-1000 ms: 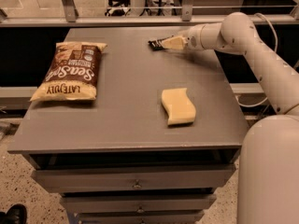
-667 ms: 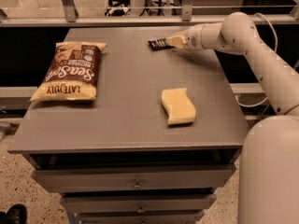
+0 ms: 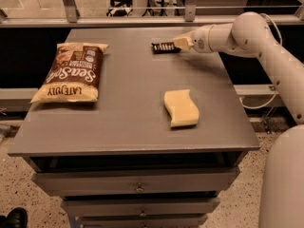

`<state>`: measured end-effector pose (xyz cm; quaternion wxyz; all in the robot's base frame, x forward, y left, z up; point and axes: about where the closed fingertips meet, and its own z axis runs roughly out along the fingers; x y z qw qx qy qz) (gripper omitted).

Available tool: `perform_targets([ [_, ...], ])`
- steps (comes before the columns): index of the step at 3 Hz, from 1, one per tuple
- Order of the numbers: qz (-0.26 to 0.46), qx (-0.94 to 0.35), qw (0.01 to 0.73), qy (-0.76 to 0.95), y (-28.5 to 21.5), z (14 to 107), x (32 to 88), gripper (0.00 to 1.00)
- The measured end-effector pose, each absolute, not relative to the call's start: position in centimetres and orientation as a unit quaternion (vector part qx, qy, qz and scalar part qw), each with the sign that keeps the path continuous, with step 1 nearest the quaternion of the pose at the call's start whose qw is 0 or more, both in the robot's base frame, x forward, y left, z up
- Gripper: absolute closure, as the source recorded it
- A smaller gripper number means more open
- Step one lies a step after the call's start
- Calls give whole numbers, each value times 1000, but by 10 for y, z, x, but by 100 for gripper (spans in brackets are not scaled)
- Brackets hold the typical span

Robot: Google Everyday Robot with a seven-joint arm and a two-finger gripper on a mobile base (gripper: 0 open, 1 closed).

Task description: Move rxbar chocolate near sponge

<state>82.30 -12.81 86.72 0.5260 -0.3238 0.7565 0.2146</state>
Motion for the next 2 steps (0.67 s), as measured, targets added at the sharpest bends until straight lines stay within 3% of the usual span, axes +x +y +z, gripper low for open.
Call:
perform_targets([
  [1, 214, -344, 508, 760, -129, 880, 797, 100],
  [2, 207, -373, 472, 772, -139, 887, 763, 77],
])
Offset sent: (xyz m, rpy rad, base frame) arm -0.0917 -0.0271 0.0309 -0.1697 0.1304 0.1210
